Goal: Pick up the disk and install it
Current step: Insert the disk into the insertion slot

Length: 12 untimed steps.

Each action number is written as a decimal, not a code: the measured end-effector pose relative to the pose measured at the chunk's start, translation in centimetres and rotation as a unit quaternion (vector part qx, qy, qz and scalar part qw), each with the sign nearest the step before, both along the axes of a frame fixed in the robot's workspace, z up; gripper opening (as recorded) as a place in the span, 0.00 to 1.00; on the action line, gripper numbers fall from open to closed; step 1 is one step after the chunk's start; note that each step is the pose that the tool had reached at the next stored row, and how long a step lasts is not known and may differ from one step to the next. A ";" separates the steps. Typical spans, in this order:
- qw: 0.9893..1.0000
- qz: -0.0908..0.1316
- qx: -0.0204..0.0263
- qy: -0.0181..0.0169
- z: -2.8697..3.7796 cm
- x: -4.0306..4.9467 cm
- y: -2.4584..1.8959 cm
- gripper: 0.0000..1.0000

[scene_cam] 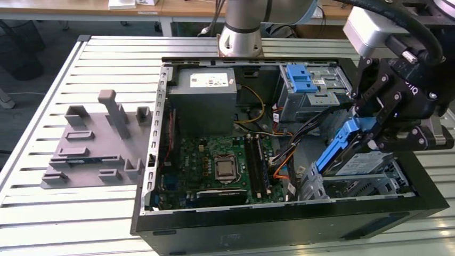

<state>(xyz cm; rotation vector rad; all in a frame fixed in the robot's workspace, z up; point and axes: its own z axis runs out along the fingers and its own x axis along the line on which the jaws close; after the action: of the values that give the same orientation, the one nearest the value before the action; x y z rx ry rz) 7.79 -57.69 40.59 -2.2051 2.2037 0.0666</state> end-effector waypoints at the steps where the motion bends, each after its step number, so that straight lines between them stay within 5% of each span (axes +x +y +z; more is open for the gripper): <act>1: 1.000 0.000 0.000 0.000 -0.06 0.00 0.00 0.36; 12: 1.000 0.000 0.000 -0.001 -0.56 -0.01 0.00 0.36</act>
<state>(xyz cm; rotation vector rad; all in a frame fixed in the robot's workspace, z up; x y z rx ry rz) 7.79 -57.70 40.03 -2.2044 2.2027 0.0648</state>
